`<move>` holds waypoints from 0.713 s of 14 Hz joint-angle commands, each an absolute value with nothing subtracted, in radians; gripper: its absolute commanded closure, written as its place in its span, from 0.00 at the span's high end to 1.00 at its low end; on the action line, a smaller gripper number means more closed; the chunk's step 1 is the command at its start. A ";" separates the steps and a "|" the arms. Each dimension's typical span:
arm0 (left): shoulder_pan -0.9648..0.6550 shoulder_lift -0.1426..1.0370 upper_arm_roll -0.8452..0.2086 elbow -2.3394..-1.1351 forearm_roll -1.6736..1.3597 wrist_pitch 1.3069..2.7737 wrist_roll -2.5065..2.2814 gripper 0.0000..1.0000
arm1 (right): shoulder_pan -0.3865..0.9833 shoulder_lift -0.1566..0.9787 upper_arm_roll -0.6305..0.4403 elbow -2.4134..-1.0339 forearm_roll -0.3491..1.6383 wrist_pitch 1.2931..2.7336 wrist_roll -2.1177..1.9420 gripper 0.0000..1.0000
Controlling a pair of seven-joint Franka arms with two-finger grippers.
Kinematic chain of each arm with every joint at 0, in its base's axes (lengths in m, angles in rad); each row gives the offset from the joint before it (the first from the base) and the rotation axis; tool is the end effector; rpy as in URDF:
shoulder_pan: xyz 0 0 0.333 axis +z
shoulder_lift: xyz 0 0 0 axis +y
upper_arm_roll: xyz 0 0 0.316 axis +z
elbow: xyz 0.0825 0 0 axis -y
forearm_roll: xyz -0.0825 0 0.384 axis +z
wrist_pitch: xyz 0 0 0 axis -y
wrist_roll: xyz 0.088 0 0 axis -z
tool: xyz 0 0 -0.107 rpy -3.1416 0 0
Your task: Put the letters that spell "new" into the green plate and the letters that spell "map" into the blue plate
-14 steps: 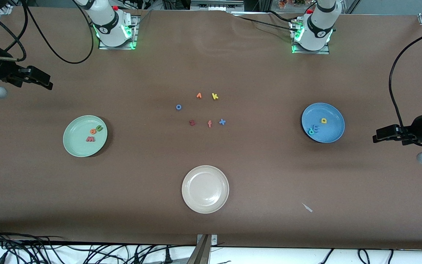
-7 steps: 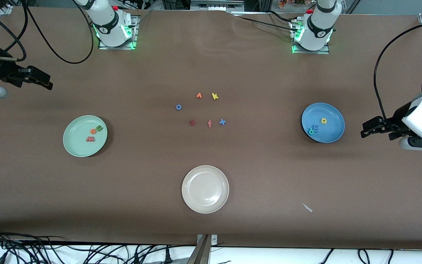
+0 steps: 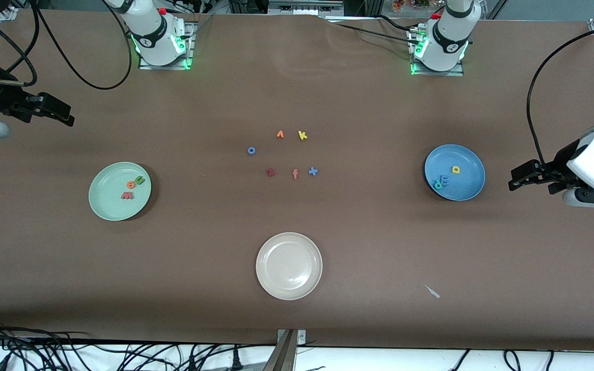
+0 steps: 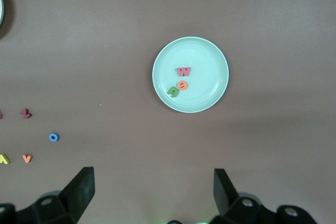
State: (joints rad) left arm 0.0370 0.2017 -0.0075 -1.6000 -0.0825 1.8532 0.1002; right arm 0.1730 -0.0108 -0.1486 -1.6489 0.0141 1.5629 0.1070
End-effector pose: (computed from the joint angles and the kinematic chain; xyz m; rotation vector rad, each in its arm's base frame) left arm 0.6302 0.0125 0.5164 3.0616 -0.0759 0.0868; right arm 0.5473 0.0145 0.5930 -3.1259 0.1297 0.1192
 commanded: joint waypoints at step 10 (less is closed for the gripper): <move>0.023 0.181 -0.023 -1.543 0.029 1.773 0.189 1.00 | 0.167 -0.003 -0.147 -1.626 0.021 1.555 0.098 1.00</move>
State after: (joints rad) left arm 0.0286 0.1812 -0.0262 -1.5764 0.0179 1.7918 0.1830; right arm 0.1730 -0.0108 -0.1486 -1.6489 0.0141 1.5629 0.1070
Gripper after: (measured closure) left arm 0.000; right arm 0.000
